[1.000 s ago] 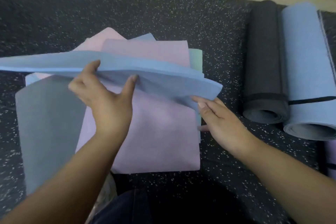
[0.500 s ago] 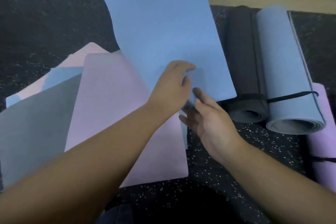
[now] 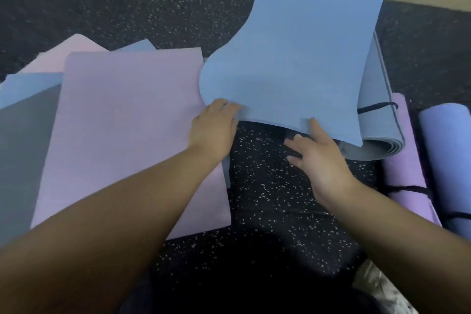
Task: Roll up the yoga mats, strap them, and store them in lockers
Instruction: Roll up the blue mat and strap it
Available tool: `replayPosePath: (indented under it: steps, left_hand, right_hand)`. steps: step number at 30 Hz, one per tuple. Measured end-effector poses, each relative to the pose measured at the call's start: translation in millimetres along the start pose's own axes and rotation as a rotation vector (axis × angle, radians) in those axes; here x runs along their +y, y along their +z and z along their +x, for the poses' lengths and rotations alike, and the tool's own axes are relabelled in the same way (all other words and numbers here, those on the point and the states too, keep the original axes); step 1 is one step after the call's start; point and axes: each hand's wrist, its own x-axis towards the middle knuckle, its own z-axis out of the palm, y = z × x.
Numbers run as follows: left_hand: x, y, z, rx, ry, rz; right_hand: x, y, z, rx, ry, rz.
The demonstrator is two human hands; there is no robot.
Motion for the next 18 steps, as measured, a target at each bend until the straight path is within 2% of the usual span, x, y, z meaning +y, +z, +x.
replayPosePath:
  steps: [3,7,12,15,18]
  left_hand:
    - [0,2,6,-0.131,-0.008,0.055]
    - [2,11,3,-0.272,0.050,0.003]
    - [7,4,17,-0.153,0.075,-0.016]
    - [10,-3,23,0.007,0.121,0.050]
    - [17,-5,25,0.126,0.267,0.072]
  right_hand:
    - [7,-12,1,0.041,0.009,0.000]
    - [14,-22,7,0.155,-0.008,0.169]
    - [19,-29,12,0.225,-0.083,0.047]
    - [23,-36,15,0.197,-0.076,-0.230]
    - [34,-43,16,0.158,-0.118,-0.587]
